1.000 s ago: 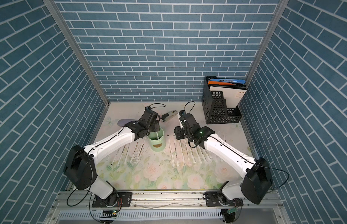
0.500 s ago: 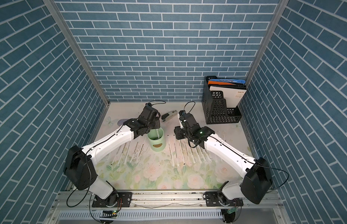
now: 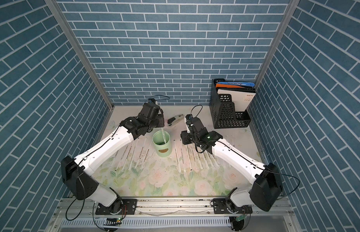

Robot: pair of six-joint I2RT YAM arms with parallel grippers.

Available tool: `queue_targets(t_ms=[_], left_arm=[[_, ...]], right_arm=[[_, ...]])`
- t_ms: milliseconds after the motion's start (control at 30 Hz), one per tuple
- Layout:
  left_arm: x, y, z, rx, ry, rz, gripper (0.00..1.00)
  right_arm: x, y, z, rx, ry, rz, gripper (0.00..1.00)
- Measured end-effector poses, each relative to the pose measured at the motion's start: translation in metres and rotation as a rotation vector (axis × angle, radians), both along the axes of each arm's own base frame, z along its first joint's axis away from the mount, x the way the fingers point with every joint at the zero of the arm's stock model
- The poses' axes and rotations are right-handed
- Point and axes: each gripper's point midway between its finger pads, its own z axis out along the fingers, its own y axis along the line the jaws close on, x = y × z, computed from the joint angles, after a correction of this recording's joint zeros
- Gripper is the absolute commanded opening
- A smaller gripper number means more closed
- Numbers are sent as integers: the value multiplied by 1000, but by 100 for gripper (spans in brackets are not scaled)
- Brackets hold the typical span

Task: Take the straws out of the storage container
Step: Pick up the straw from the container, then place the straw at the center of the board.

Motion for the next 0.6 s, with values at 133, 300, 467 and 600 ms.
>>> queue_targets(t_ms=[133, 300, 467, 600], left_arm=[[-3, 3, 27, 3, -32, -15, 0], [-9, 10, 64, 14, -74, -30, 0], [-13, 31, 97, 53, -109, -19, 0], [-14, 62, 124, 85, -138, 25, 0]], right_arm=[[0, 0, 0, 1, -1, 0, 46], [0, 0, 0, 2, 0, 1, 46], [0, 1, 1, 5, -2, 3, 46], [0, 2, 1, 9, -2, 6, 46]])
